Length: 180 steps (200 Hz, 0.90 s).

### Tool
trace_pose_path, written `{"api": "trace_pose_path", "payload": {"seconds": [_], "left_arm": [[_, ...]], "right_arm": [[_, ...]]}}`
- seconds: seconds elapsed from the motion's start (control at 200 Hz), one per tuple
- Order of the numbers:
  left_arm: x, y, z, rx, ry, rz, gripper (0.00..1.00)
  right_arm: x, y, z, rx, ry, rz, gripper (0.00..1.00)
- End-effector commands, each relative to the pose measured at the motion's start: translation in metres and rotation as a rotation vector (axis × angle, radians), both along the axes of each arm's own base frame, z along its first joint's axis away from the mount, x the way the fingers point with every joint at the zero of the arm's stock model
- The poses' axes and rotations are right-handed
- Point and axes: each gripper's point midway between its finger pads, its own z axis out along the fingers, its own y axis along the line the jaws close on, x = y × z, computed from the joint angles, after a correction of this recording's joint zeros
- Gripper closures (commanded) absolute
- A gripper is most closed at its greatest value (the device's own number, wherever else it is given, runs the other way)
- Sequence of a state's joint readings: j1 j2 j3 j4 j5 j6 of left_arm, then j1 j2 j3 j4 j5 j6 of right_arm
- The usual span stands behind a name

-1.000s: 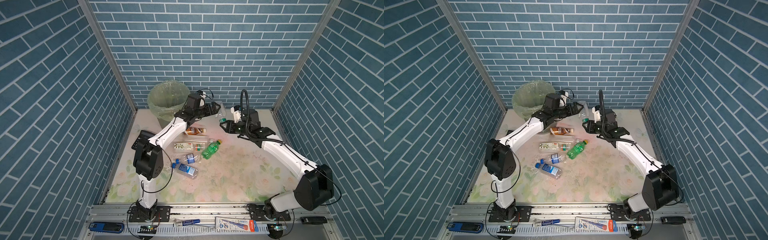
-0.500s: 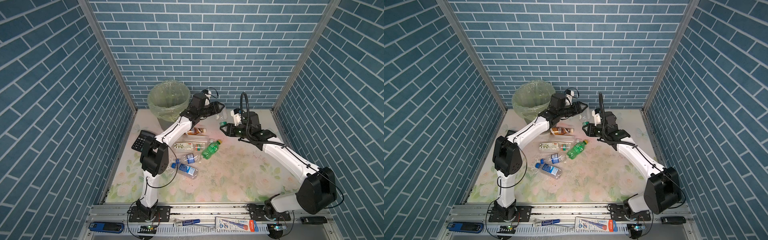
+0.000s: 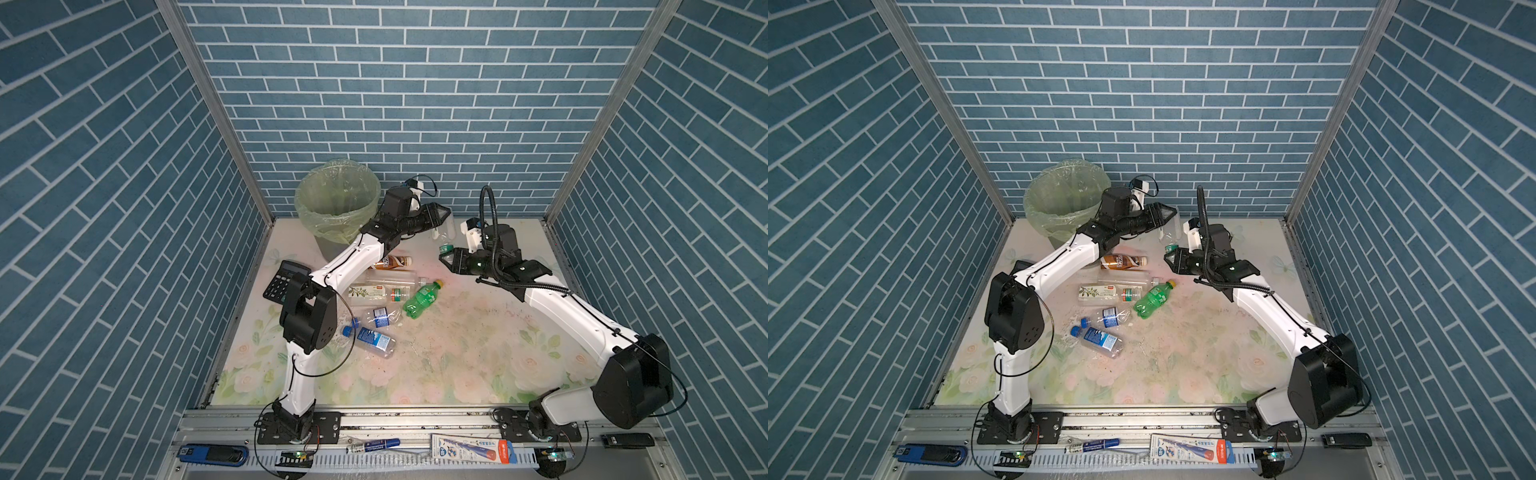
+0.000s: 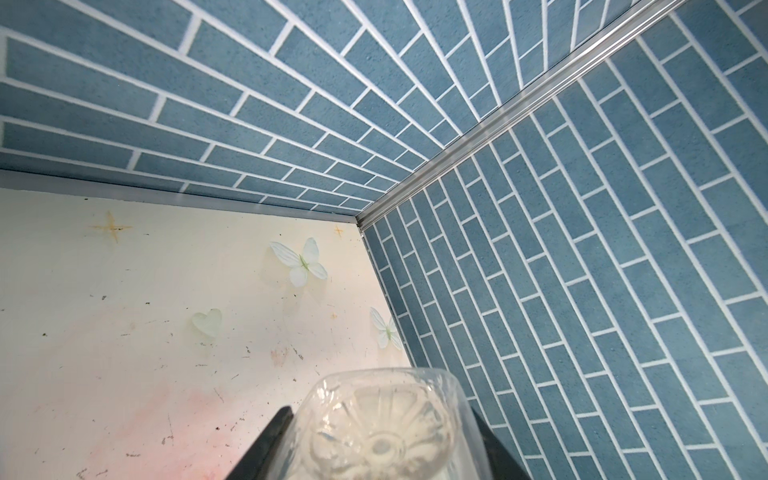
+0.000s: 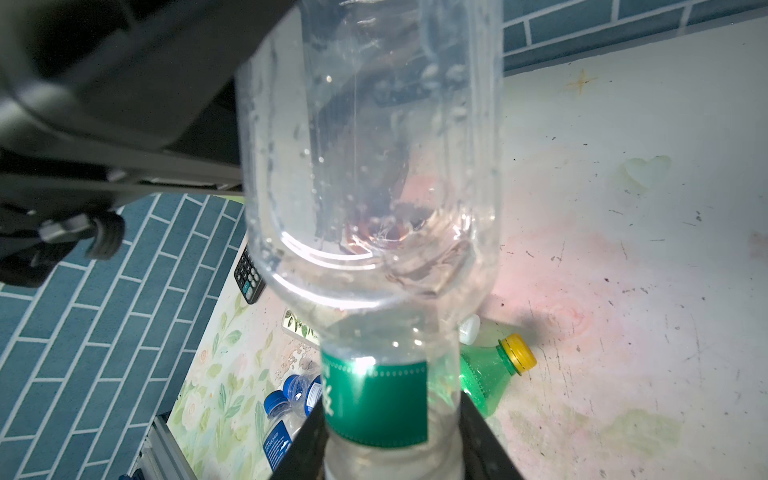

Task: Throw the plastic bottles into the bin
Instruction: 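Open the right gripper and draw it back while the left gripper holds the bottle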

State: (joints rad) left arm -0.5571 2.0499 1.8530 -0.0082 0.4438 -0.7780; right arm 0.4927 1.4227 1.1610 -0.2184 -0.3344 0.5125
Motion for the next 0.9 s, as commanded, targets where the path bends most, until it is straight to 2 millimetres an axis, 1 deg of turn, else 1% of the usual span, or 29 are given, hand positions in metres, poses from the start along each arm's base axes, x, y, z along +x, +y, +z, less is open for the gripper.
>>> {"api": "trace_pose_path", "payload": {"seconds": [0.0,0.26,0.48,0.64,0.7,0.78,0.895], "left_arm": [[-0.010,0.003,-0.007,0.050,-0.009,-0.020,0.64],[-0.013,0.010,-0.001,0.091,-0.028,-0.009,0.66],[-0.009,0.025,0.009,0.108,-0.044,0.032,0.66],[-0.007,0.034,0.016,0.128,-0.059,0.054,0.68],[-0.005,0.040,0.020,0.134,-0.064,0.070,0.68],[-0.003,0.047,0.030,0.137,-0.084,0.086,0.68],[0.001,0.061,0.053,0.157,-0.132,0.124,0.70]], "right_arm": [[-0.004,-0.002,0.021,0.022,-0.083,0.002,0.73],[-0.007,-0.006,0.028,0.026,-0.098,-0.004,0.56],[-0.010,-0.007,0.039,0.032,-0.122,-0.004,0.41],[-0.012,-0.008,0.049,0.044,-0.140,0.001,0.28],[-0.013,-0.008,0.053,0.047,-0.147,0.002,0.25],[-0.014,-0.009,0.058,0.045,-0.158,0.002,0.20],[-0.014,-0.009,0.073,0.048,-0.191,0.005,0.11]]}}
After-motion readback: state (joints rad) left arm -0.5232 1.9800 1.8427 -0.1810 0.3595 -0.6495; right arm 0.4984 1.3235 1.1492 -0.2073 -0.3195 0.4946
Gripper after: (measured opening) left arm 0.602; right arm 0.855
